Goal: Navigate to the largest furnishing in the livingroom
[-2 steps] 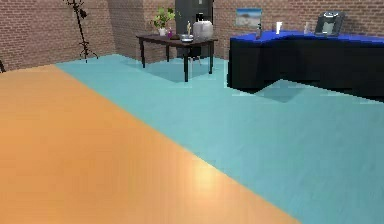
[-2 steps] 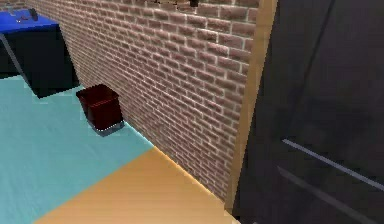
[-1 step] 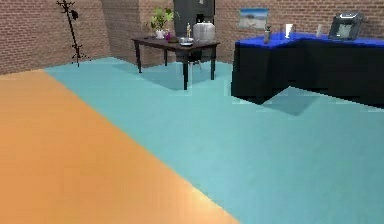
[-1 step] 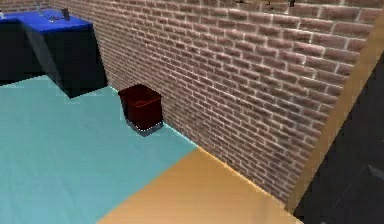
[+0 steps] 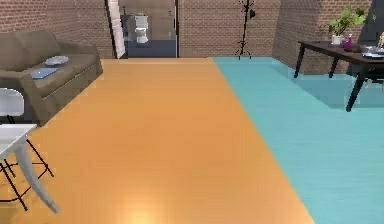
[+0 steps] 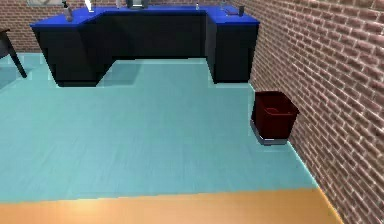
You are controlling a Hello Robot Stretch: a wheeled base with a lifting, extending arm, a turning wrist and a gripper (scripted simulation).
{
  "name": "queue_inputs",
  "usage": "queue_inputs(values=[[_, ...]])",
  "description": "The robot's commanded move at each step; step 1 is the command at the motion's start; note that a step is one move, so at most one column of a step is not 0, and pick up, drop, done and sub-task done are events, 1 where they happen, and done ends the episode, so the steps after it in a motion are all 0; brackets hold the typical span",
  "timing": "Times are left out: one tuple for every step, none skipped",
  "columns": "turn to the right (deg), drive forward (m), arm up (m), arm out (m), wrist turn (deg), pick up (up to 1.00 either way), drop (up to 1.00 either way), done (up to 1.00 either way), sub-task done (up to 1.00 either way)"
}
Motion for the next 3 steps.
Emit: queue_inputs(values=[[0.0, 0.85, 0.0, 0.0, 0.0, 0.0, 0.0, 0.0, 0.0], [-42.0, 0.0, 0.0, 0.0, 0.0, 0.0, 0.0, 0.0, 0.0], [0.0, 1.0, 0.0, 0.0, 0.0, 0.0, 0.0, 0.0, 0.0]])
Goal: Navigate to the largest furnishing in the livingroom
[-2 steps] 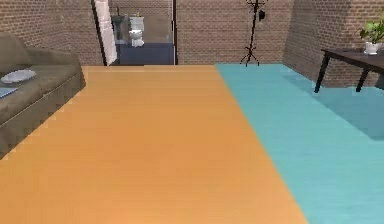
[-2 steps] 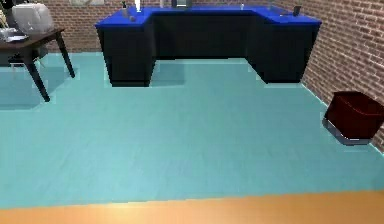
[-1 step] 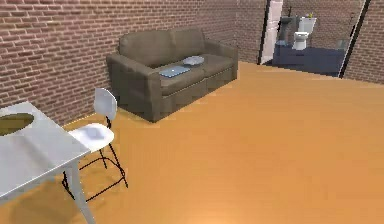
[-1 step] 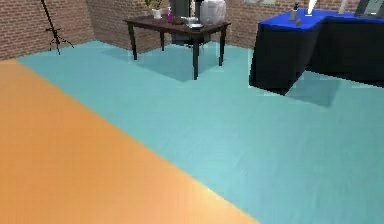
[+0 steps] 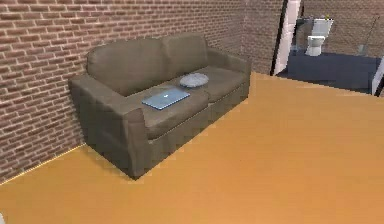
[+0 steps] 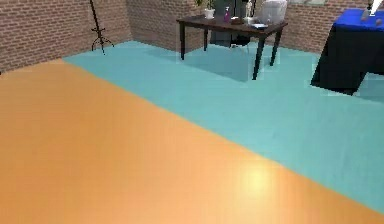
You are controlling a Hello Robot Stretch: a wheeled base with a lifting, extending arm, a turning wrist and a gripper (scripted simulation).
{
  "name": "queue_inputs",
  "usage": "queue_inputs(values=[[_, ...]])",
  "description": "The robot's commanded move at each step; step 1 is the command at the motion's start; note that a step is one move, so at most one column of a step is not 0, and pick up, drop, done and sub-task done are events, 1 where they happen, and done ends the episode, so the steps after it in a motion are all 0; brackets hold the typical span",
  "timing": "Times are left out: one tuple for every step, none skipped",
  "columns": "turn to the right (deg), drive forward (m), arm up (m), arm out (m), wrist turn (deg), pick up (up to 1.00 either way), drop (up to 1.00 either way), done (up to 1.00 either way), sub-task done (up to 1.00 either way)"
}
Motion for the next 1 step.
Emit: queue_inputs(values=[[-6.0, 0.0, 0.0, 0.0, 0.0, 0.0, 0.0, 0.0, 0.0]])
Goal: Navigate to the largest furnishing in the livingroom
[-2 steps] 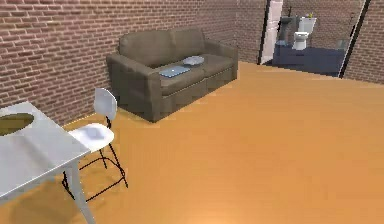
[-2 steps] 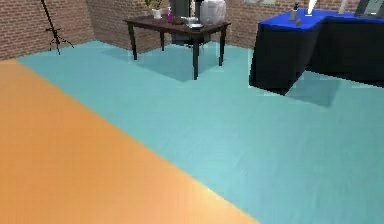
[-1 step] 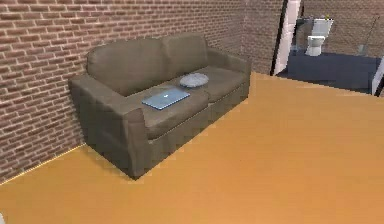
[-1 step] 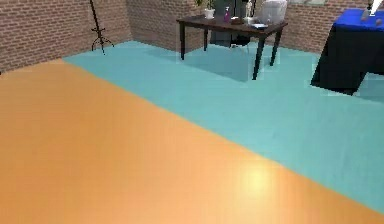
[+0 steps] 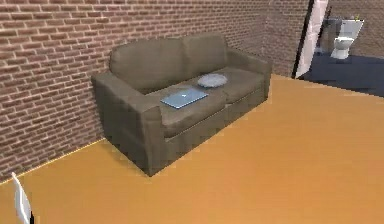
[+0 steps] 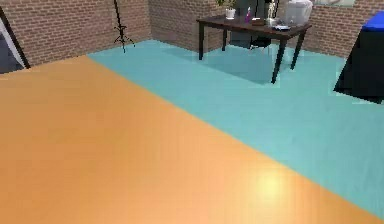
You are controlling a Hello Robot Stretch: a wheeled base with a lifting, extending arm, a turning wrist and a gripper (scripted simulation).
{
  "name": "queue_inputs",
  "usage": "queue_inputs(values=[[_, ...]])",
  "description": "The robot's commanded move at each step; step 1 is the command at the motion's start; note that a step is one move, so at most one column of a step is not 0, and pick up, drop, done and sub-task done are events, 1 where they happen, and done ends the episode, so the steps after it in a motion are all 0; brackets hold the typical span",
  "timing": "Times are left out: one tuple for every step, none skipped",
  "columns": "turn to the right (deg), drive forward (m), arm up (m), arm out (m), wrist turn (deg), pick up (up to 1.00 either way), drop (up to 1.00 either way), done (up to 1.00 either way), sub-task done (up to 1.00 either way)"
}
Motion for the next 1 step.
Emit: queue_inputs(values=[[0.0, 0.7, 0.0, 0.0, 0.0, 0.0, 0.0, 0.0, 0.0]])
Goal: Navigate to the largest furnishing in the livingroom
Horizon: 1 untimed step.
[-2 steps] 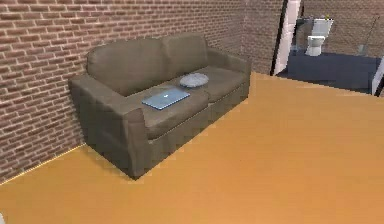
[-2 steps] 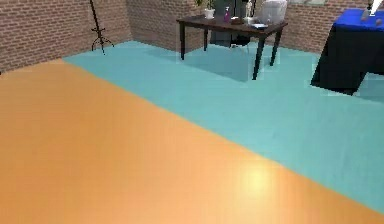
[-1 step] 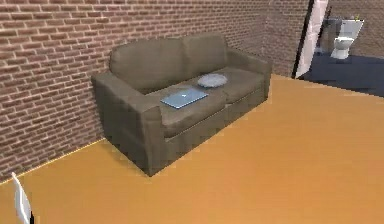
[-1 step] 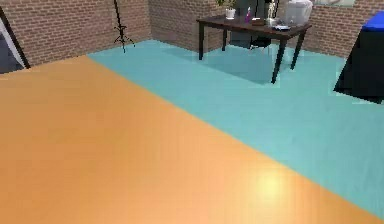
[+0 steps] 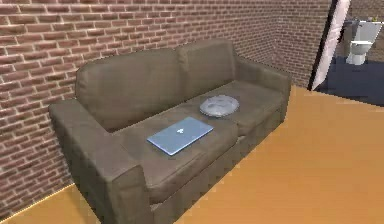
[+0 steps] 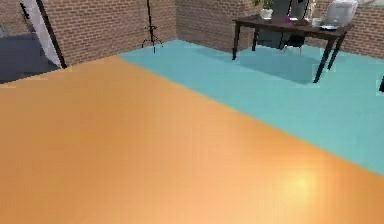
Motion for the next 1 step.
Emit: queue_inputs(values=[[0.0, 0.0, 0.0, 0.0, 0.0, 0.0, 0.0, 1.0, 0.0]])
